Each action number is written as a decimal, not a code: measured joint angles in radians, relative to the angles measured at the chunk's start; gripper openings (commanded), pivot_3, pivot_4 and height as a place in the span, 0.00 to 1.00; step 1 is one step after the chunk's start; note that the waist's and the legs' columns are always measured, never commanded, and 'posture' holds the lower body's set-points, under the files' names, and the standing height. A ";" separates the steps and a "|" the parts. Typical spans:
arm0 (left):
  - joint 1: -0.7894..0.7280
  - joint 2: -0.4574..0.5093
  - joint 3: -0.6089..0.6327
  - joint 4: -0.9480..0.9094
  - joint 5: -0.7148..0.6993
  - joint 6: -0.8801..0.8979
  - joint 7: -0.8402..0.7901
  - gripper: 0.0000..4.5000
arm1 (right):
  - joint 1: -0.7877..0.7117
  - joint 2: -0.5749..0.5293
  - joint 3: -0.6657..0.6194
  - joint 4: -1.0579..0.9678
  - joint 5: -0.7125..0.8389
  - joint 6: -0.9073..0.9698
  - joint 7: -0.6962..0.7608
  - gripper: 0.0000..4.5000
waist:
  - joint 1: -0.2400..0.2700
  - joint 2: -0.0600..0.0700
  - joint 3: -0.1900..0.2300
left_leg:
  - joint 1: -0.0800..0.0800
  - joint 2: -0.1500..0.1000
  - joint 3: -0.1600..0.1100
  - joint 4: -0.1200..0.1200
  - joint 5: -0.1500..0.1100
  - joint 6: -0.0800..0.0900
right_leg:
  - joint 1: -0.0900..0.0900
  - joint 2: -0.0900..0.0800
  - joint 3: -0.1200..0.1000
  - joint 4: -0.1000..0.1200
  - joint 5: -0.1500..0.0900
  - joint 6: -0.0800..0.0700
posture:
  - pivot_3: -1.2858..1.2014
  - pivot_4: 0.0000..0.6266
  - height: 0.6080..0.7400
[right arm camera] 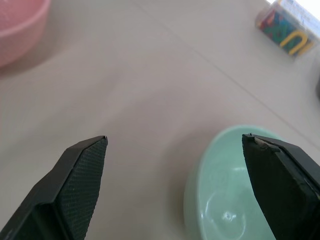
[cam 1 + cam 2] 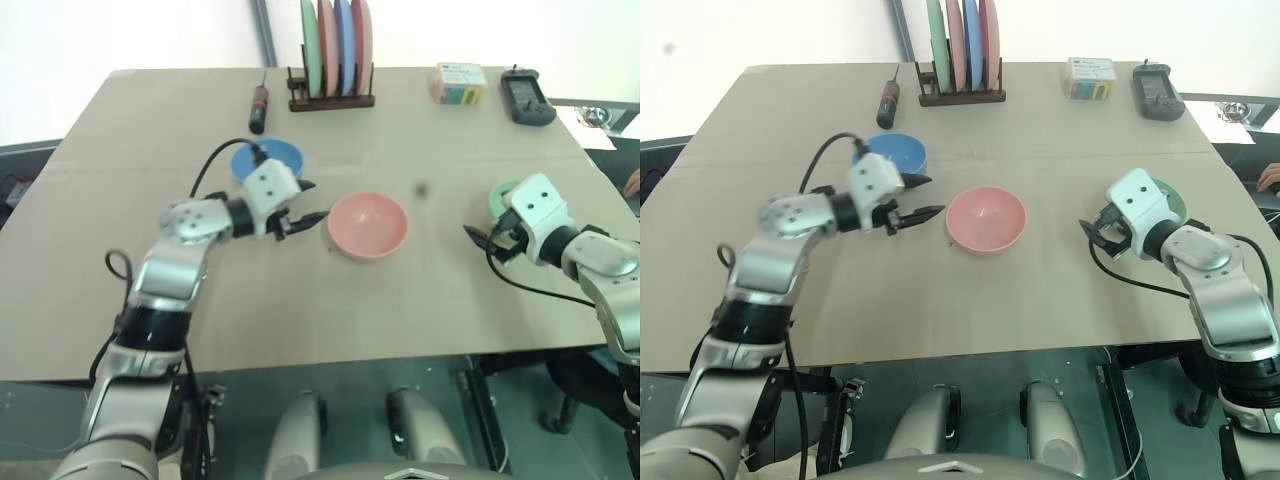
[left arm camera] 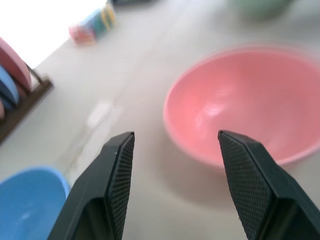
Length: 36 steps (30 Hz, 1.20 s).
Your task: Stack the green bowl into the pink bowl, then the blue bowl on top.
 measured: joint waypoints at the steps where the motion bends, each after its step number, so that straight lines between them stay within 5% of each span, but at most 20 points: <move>1: 0.000 0.019 0.028 -0.009 -0.091 0.049 -0.063 0.98 | -0.010 0.002 0.004 0.025 -0.002 0.004 -0.004 1.00 | 0.000 0.000 0.000 | 0.001 0.000 0.000 0.001 0.000 0.000 | 0.002 0.000 0.000 0.000 0.000 0.000 | 0.52 0.24 1.00; 7: -0.016 0.026 0.072 -0.017 -0.247 0.102 -0.147 0.98 | -0.054 0.022 0.033 0.153 -0.028 -0.002 -0.008 1.00 | -0.001 0.000 0.000 | 0.011 -0.001 0.001 0.002 0.000 0.000 | 0.012 -0.001 0.001 -0.002 0.000 0.001 | 0.52 0.24 1.00; 10: -0.016 0.007 0.074 -0.019 -0.254 0.093 -0.111 1.00 | -0.074 0.023 0.049 0.201 -0.041 -0.015 -0.011 0.85 | -0.002 0.000 0.000 | 0.011 -0.001 0.001 0.000 0.000 0.000 | 0.012 0.000 0.001 -0.002 0.000 0.000 | 0.52 0.24 1.00; 18: 0.015 0.011 0.097 -0.097 -0.354 0.124 -0.103 1.00 | -0.115 0.047 0.062 0.299 -0.073 -0.020 -0.029 0.11 | -0.004 0.000 0.000 | 0.012 -0.001 0.001 -0.001 0.000 0.000 | 0.012 0.000 0.001 -0.002 0.000 0.000 | 0.52 0.24 1.00; 20: 0.027 0.015 0.098 -0.108 -0.374 0.126 -0.105 1.00 | -0.118 0.048 0.068 0.312 -0.081 -0.025 -0.031 0.03 | -0.004 0.000 0.000 | 0.012 -0.001 0.001 -0.001 0.000 0.000 | 0.012 0.000 0.001 -0.002 0.000 0.000 | 0.52 0.24 1.00; 27: 0.043 0.033 0.100 -0.113 -0.410 0.141 -0.106 1.00 | -0.131 0.048 0.082 0.320 -0.092 -0.064 -0.016 0.03 | -0.004 0.000 0.000 | 0.012 -0.001 0.001 -0.001 0.000 0.000 | 0.012 0.000 0.001 -0.003 0.000 0.000 | 0.52 0.24 1.00; 36: 0.226 0.090 0.146 -0.123 -0.410 0.121 -0.118 1.00 | -0.280 0.199 0.160 -0.073 0.144 0.002 0.149 0.03 | -0.018 0.001 0.001 | 0.013 0.002 0.001 -0.003 0.000 0.000 | 0.012 0.002 0.002 -0.002 -0.001 0.000 | 0.52 0.24 1.00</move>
